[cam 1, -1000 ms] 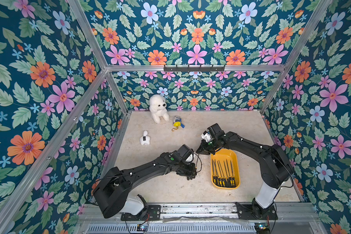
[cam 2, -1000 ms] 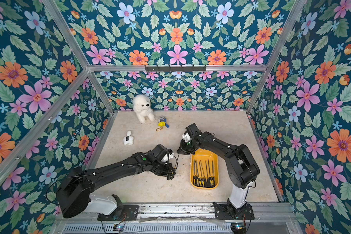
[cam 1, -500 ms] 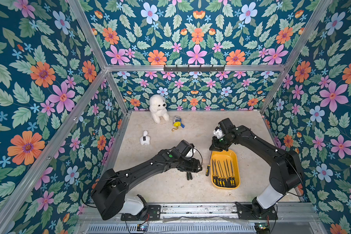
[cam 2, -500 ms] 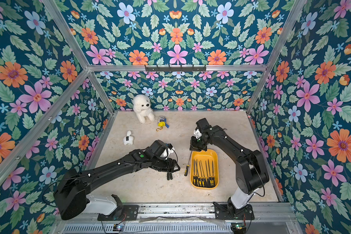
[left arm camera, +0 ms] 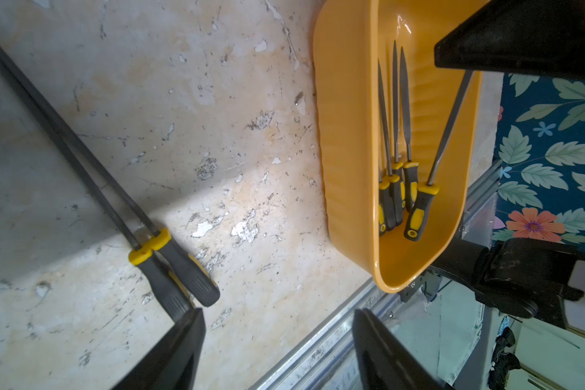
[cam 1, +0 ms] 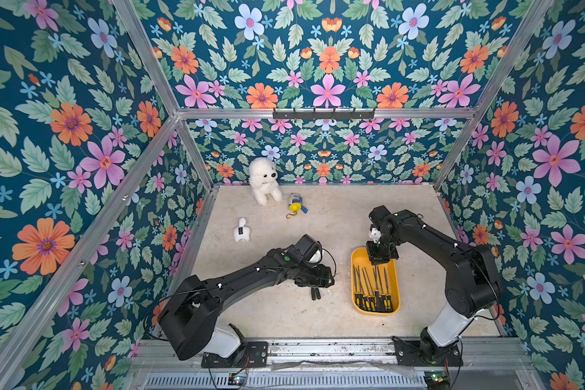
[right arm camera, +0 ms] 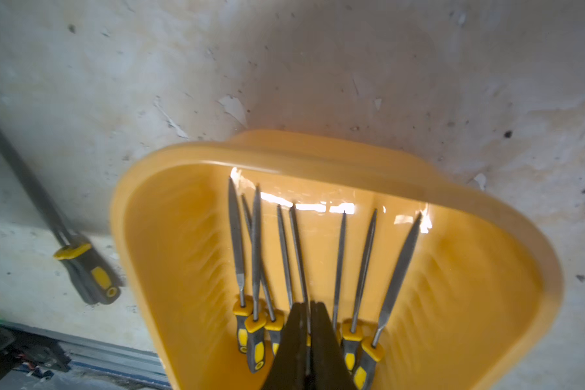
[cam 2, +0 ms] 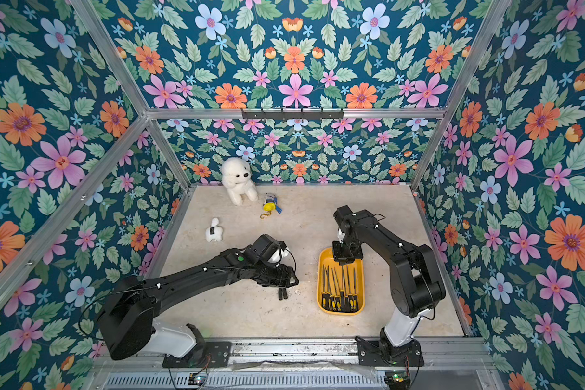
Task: Put the file tool into the storage box
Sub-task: Place the file tool in the storage box.
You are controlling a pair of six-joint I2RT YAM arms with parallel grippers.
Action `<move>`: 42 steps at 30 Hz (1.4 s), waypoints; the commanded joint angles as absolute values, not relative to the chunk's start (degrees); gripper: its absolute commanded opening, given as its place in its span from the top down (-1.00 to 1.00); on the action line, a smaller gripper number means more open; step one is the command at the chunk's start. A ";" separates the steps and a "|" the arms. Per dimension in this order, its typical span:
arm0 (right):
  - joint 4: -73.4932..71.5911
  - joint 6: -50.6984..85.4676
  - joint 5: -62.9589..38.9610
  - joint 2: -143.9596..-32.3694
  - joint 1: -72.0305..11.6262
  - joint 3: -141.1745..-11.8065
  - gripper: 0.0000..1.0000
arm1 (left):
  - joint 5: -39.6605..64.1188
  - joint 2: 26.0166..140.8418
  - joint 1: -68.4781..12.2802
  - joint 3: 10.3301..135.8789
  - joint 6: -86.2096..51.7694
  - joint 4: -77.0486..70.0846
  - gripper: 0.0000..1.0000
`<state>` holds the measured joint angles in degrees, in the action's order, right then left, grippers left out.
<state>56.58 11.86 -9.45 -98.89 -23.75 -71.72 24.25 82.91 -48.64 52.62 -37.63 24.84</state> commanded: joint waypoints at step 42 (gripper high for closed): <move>56.72 12.07 -6.62 -97.98 -23.74 -77.28 0.52 | 11.44 82.84 -49.09 42.36 -50.82 19.61 -0.14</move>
